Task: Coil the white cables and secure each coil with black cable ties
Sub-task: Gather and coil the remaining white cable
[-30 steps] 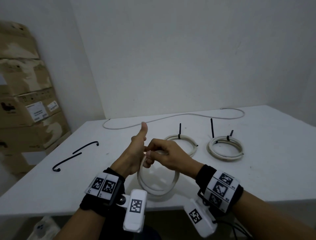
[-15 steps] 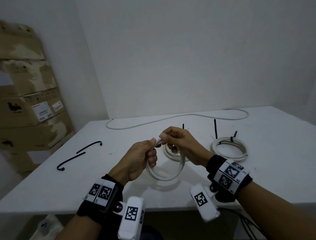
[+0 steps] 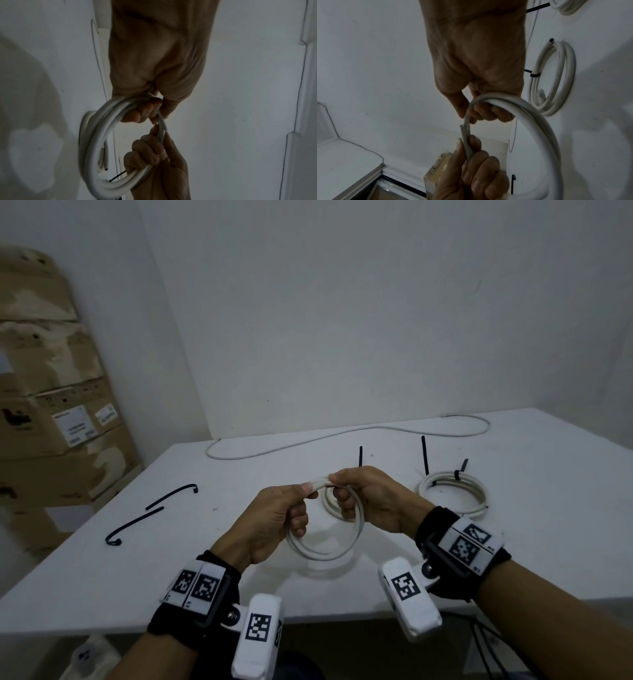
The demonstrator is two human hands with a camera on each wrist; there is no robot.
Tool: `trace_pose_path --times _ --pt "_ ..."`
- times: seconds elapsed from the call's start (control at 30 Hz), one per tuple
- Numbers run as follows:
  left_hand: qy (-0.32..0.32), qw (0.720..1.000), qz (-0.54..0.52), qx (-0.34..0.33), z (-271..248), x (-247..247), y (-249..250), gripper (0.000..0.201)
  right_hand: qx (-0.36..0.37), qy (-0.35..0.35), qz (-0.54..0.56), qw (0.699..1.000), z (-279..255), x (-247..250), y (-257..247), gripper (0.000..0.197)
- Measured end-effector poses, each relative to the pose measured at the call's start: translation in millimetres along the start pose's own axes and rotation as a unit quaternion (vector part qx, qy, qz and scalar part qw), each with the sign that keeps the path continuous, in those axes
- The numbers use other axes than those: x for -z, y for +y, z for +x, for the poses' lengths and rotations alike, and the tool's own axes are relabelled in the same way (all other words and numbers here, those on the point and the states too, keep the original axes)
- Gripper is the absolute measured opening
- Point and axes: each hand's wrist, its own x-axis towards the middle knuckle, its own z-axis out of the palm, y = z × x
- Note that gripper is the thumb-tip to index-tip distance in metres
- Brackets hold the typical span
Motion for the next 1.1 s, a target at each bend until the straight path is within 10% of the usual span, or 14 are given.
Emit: trace_pose_path --times 0.4,0.6,0.8,1.1 --pt "0.058 0.995 0.07 -0.037 2 -2 -6 0.028 0.107 0.021 -0.112 0.988 2 -4 8 0.017" --pt "0.032 0.998 0.058 -0.016 -2 3 -6 0.036 0.24 0.072 -0.404 0.88 5 -13 9 0.016" --pt "0.005 0.998 0.048 0.042 -14 32 -1 0.048 0.179 -0.015 -0.282 0.943 19 -30 16 0.017" --pt "0.088 0.981 0.174 0.016 -41 112 7 0.032 0.127 -0.12 -0.232 0.957 65 -106 20 0.02"
